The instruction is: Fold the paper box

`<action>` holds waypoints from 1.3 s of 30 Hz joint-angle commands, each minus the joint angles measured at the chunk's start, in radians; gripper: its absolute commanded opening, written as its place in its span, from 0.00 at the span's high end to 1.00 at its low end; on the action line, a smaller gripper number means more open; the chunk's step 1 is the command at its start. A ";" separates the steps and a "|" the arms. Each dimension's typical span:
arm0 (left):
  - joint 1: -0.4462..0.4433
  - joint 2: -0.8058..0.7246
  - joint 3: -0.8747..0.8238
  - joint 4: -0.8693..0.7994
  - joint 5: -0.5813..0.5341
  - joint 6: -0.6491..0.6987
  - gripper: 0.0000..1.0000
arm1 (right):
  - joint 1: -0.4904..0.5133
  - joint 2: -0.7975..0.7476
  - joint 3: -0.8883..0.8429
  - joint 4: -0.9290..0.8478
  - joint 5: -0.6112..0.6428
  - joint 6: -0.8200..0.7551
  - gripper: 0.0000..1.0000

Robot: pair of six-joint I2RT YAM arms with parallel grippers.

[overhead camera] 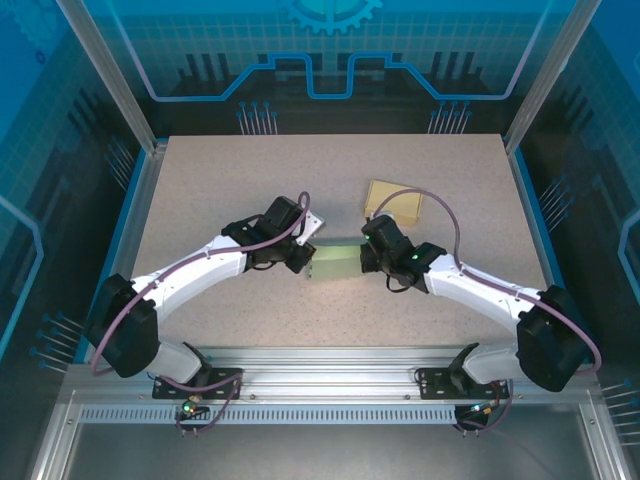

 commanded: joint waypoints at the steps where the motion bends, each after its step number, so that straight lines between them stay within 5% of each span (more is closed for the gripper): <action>1: 0.005 0.005 0.028 -0.018 0.060 -0.021 0.99 | 0.023 0.035 0.030 -0.005 0.001 -0.017 0.92; 10: 0.004 -0.010 0.028 -0.029 0.053 -0.063 0.98 | 0.064 0.099 0.083 -0.049 0.076 -0.038 0.89; 15: 0.004 -0.020 0.026 -0.022 0.053 -0.088 0.98 | 0.103 0.125 0.105 -0.086 0.124 -0.055 0.78; 39: 0.013 -0.051 -0.008 0.028 0.068 -0.258 0.97 | 0.145 0.123 0.099 -0.069 0.151 -0.051 0.76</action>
